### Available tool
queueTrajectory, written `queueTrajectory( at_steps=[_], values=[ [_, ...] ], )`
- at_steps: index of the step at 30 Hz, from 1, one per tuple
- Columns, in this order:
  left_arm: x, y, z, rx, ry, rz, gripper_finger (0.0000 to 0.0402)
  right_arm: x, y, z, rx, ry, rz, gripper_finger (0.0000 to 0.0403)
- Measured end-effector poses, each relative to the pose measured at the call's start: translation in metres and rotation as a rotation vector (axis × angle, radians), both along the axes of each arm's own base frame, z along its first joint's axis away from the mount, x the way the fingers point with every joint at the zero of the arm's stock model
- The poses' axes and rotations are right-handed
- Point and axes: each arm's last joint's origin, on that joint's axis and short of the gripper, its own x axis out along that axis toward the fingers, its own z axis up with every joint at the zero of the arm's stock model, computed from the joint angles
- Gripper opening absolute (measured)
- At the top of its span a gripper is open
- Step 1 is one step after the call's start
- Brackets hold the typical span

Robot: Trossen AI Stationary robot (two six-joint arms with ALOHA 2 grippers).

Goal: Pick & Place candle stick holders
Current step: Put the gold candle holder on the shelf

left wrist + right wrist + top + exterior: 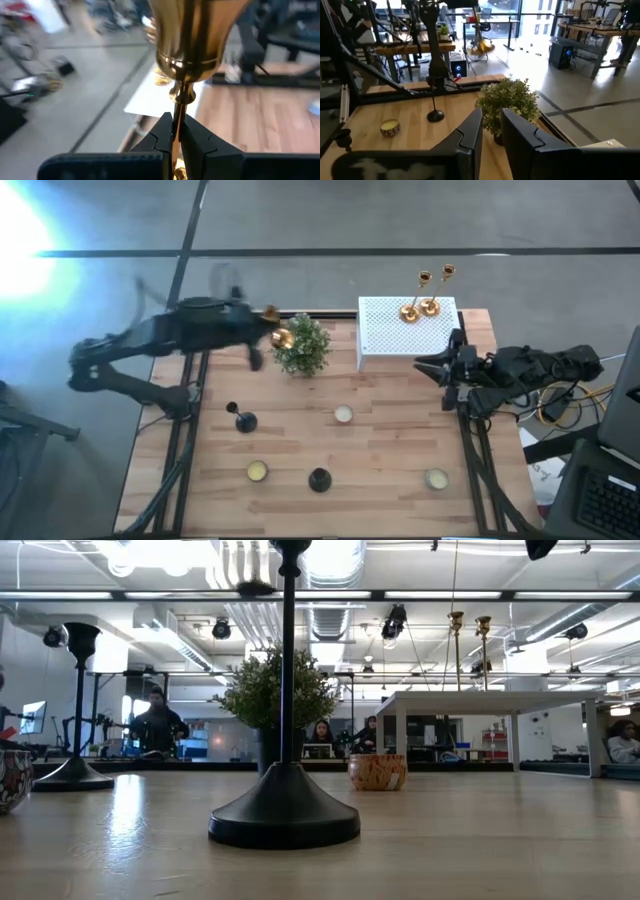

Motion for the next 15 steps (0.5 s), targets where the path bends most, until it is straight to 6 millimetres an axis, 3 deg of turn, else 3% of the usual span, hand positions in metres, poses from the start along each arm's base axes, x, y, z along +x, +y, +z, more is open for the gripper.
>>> queueTrajectory(
  at_steps=[6,15],
  values=[
    [0.036,0.013,0.017,0.020,0.005,-0.109,0.0020,0.014,0.004,0.001,-0.007,0.042,-0.001,0.0069],
    [0.083,0.037,0.015,-0.040,0.034,-0.280,0.0020,0.037,0.010,0.009,-0.003,0.058,-0.004,0.0073]
  ],
)
